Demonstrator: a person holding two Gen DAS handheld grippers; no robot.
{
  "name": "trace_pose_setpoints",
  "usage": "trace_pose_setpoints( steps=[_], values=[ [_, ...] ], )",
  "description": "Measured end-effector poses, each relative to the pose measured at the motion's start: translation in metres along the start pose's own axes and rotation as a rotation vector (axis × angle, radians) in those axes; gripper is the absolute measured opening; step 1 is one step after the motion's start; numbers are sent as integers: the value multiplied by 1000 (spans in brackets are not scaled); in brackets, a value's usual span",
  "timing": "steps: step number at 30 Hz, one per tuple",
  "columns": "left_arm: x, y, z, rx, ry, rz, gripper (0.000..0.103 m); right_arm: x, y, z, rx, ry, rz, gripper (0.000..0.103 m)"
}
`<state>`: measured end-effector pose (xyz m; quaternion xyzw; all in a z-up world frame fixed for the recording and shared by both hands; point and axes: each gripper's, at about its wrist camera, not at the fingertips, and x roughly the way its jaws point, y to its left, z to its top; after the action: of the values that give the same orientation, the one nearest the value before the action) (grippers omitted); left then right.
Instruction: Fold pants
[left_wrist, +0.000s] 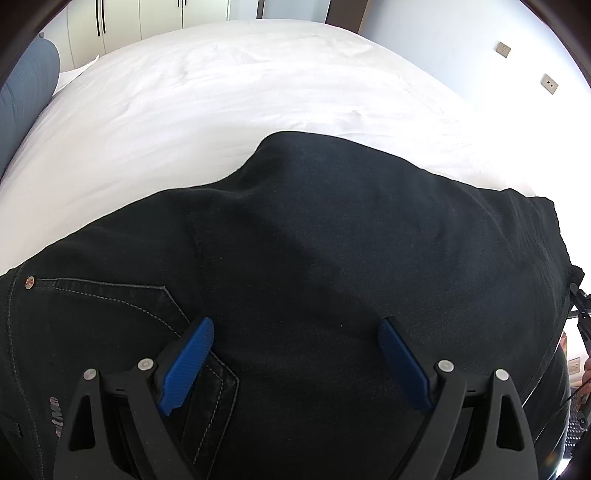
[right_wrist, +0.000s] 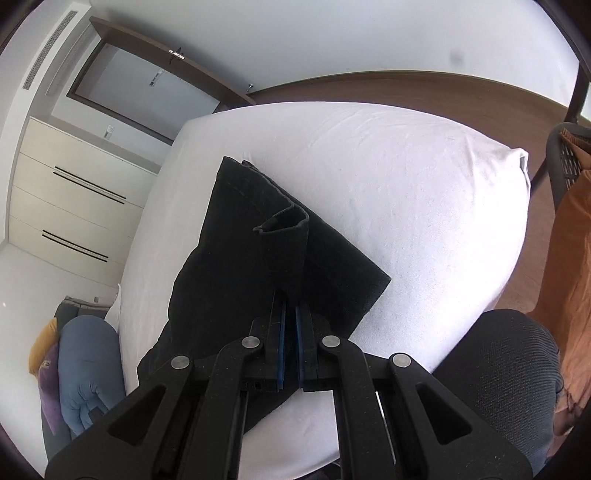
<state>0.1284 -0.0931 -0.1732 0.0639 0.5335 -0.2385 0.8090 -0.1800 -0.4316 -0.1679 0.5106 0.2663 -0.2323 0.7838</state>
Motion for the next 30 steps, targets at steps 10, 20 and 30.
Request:
trace_pose_setpoints(
  steps=[10,20,30],
  values=[
    [-18,-21,0,7,-1,23,92,-26,-34,-17,54,-17,-45,1],
    [-35,-26,-22,3,-64,-49,92,-51,-7,-5,-11,38,15,3],
    [-32,-25,-25,-20,-67,-71,92,-26,-36,-13,219,62,170,79]
  ],
)
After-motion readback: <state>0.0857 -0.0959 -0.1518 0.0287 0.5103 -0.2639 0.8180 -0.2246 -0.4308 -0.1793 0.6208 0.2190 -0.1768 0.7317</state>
